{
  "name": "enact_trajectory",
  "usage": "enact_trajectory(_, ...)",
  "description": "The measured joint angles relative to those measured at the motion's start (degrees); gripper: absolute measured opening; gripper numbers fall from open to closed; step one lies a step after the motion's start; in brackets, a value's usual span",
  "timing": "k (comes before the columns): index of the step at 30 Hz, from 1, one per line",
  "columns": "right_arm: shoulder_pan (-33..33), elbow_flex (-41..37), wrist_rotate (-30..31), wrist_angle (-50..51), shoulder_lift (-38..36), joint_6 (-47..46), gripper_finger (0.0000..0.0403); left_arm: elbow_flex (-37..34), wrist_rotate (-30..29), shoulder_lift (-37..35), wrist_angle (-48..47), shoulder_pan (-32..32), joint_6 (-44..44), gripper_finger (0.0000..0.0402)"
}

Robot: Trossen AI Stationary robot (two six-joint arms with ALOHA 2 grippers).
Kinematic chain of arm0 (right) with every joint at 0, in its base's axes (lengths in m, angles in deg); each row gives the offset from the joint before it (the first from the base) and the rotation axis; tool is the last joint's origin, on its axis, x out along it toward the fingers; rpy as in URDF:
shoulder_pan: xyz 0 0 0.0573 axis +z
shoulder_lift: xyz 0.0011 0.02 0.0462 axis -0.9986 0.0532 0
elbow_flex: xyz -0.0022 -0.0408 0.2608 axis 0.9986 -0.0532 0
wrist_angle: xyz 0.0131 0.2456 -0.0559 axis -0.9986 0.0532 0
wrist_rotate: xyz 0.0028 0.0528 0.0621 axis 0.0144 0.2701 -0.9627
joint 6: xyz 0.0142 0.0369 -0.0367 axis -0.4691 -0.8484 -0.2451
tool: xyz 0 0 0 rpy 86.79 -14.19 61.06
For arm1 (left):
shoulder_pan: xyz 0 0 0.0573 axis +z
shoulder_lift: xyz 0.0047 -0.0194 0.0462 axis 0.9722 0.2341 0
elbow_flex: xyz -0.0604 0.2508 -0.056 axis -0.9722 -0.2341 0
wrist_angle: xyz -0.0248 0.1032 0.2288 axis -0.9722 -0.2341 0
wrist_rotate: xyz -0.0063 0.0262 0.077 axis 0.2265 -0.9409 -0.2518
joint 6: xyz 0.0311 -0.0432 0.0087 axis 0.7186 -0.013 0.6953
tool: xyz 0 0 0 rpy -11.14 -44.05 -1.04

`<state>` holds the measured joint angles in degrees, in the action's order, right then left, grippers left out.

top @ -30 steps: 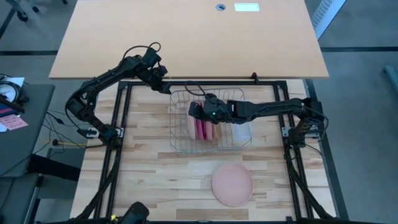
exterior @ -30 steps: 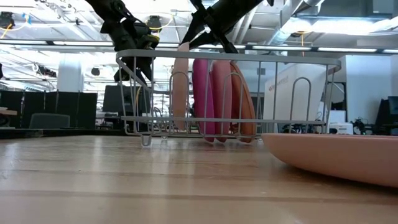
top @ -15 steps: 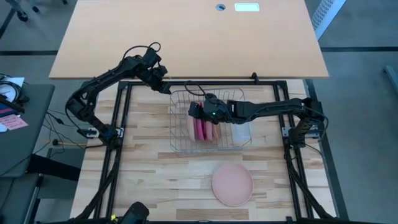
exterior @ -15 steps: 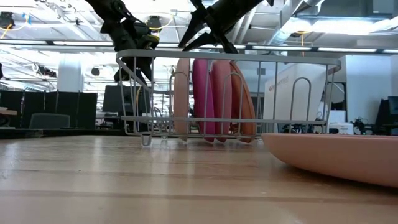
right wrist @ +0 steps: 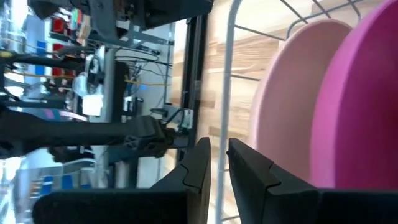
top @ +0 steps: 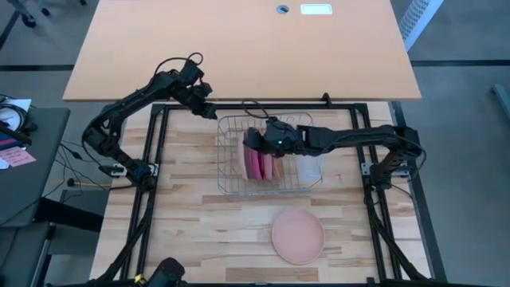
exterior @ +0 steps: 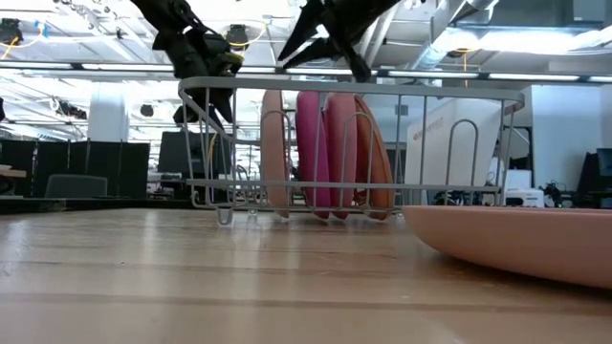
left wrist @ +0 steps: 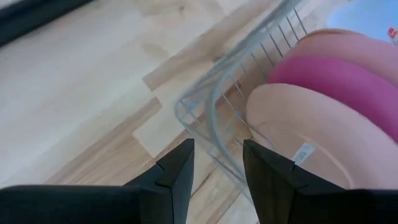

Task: Sort dishes
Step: Put the beige plate in the dish rack

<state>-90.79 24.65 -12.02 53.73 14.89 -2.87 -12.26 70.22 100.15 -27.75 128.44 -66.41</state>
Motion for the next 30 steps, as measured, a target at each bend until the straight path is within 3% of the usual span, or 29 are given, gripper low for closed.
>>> enact_trajectory(8, -0.08, 0.00, -1.21, 7.61, -9.04, 4.75, 0.0062, 0.00, -0.92, -4.25, -0.11, 1.98, -1.68, 0.0132)
enact_trajectory(16, 2.97, 0.00, -2.68, 22.68, -23.99, 11.22, 0.0073, 0.65, -3.91, -11.97, 0.63, 2.05, -2.87, 0.0132)
enact_trajectory(22, 12.18, 0.07, -4.16, 36.66, -31.34, 7.91, 0.0134, 3.08, -3.04, -17.43, 5.00, 2.06, -0.84, 0.0132)
enact_trajectory(30, 30.24, 0.04, -4.23, 49.58, -28.75, -11.51, 0.0214, 8.52, 10.10, -21.40, 13.52, 2.06, -2.52, 0.0132)
